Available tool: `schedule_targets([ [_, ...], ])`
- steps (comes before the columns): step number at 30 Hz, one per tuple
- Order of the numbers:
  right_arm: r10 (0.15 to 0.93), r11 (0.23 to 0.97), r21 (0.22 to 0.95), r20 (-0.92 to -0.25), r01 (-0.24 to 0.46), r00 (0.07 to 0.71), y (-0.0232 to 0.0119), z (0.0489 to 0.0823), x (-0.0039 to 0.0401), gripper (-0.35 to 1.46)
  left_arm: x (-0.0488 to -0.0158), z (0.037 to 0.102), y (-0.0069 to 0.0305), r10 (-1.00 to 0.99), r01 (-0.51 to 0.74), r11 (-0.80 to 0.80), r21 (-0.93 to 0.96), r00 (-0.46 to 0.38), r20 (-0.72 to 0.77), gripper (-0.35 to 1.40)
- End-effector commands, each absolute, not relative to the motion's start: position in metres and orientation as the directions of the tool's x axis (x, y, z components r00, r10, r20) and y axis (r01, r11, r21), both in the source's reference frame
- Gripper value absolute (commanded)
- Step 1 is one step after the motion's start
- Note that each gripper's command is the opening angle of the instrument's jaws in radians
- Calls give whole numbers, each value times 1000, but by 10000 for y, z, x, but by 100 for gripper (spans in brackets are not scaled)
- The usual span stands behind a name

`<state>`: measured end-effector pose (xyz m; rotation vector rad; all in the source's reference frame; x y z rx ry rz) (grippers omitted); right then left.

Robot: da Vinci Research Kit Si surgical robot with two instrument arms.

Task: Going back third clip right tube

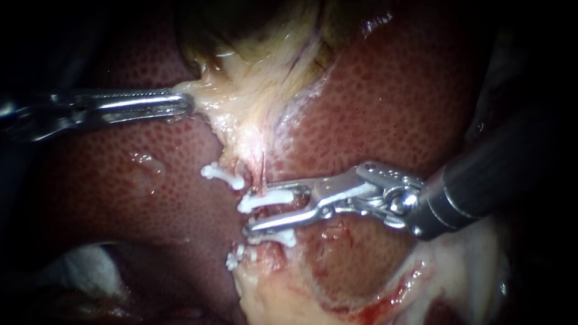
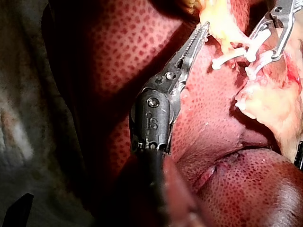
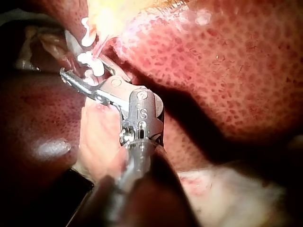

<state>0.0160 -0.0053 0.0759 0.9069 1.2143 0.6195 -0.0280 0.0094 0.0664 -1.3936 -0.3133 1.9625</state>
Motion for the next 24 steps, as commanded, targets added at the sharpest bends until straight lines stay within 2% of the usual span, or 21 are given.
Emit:
schedule_targets([
  [1, 817, 524, 851, -517, 47, 255, -51, 764, 158, 45, -280, 664, 94, 660, -399, -726, -559, -177, -730, -35],
  [8, 825, 529, 849, -511, -11, 239, -43, 776, 153, 45, -280, 664, 94, 660, -399, -726, -560, -177, -730, -35],
  [14, 785, 585, 808, -539, -79, 305, -40, 780, 148, 45, -280, 664, 94, 660, -399, -726, -559, -177, -730, -35],
  [24, 757, 628, 773, -578, -94, 304, -34, 774, 125, 48, -280, 664, 94, 660, -399, -726, -559, -177, -730, -35],
])
